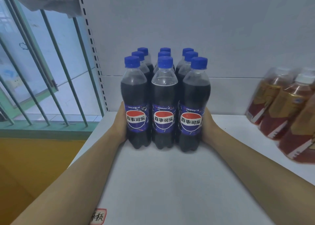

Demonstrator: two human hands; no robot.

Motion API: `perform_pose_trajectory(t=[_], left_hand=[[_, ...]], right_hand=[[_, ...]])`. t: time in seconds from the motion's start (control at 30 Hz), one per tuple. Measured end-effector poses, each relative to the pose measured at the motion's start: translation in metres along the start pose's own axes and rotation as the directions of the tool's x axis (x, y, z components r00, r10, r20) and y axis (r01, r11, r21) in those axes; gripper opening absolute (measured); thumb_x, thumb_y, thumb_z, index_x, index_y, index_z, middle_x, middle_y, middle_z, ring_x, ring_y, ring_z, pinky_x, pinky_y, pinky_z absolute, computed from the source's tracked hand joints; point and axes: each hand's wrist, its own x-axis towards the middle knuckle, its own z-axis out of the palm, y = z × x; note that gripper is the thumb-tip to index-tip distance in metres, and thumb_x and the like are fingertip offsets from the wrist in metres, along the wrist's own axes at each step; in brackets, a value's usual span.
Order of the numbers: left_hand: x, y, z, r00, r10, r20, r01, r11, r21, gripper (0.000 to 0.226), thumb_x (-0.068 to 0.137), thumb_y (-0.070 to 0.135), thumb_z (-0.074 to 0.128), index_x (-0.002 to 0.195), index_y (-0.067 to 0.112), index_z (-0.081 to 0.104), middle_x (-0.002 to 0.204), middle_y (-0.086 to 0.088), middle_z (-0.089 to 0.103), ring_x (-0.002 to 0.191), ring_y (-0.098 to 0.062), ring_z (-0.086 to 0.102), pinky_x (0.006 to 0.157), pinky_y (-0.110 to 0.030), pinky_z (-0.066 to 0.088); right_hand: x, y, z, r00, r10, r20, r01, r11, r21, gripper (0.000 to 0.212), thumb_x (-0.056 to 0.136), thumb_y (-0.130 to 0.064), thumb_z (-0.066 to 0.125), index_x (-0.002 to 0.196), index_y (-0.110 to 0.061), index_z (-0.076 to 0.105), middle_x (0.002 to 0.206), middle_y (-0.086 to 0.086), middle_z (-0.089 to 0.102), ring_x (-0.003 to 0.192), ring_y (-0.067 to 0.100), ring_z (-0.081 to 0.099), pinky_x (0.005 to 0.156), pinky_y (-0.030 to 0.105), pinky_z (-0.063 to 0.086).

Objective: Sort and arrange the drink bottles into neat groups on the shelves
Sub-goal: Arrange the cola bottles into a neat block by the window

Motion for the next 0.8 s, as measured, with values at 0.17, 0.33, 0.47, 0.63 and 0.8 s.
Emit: perform_pose_trajectory(t=[0.17,0.33,0.47,0.63,0.8], left_hand=[[-0.004,0.003,-0.001,0.999,-0.034,-0.002,0.033,0.992,-0.122,0.070,0.107,0.045,0.037,0.053,0.031,0.078,0.066,0.005,0.075,0.057,-0.007,0.073,0.050,-0.020,0.055],[-0.013,-0.004,-0.007,0.999,-0.038,-0.003,0.037,0.992,-0.125,0.055,0.102,0.057,0.040,0.083,0.030,0.084,0.100,-0.001,0.080,0.084,-0.015,0.078,0.068,-0.029,0.061],[-0.013,-0.007,-0.004,0.999,-0.046,-0.020,0.044,0.995,-0.090,0.045,0.103,0.055,0.041,0.090,0.028,0.075,0.096,-0.001,0.080,0.080,-0.014,0.076,0.069,-0.030,0.059],[-0.010,-0.010,-0.006,0.999,-0.019,0.027,0.022,0.994,-0.111,0.057,0.105,0.053,0.039,0.072,0.034,0.082,0.087,0.004,0.080,0.075,-0.010,0.076,0.064,-0.026,0.060],[-0.006,-0.014,-0.008,0.994,-0.027,0.102,0.039,0.992,-0.117,0.061,0.104,0.056,0.034,0.072,0.037,0.082,0.087,0.005,0.080,0.076,-0.009,0.076,0.064,-0.024,0.060]], right_hand=[[-0.013,-0.004,0.002,1.000,-0.011,0.022,0.010,0.999,0.045,0.055,0.106,-0.057,0.034,0.100,-0.015,0.069,0.082,0.000,0.079,0.076,0.014,0.076,0.065,0.026,0.060],[-0.030,-0.005,-0.007,0.994,-0.103,0.043,0.099,0.990,0.104,0.059,0.106,-0.059,0.027,0.134,-0.023,0.066,0.137,0.003,0.067,0.128,0.022,0.061,0.111,0.045,0.045],[-0.037,0.000,0.002,0.993,-0.069,0.095,0.061,0.994,0.089,0.058,0.106,-0.056,0.033,0.091,-0.024,0.080,0.093,0.000,0.080,0.083,0.016,0.075,0.074,0.032,0.059],[-0.034,0.003,0.004,0.995,-0.085,0.049,0.081,0.993,0.091,0.055,0.105,-0.055,0.036,0.087,-0.025,0.078,0.088,-0.001,0.079,0.079,0.016,0.075,0.072,0.031,0.058],[-0.039,0.001,0.003,0.993,-0.102,0.060,0.094,0.987,0.131,0.061,0.106,-0.051,0.036,0.076,-0.026,0.081,0.085,-0.001,0.079,0.074,0.014,0.075,0.061,0.024,0.059]])
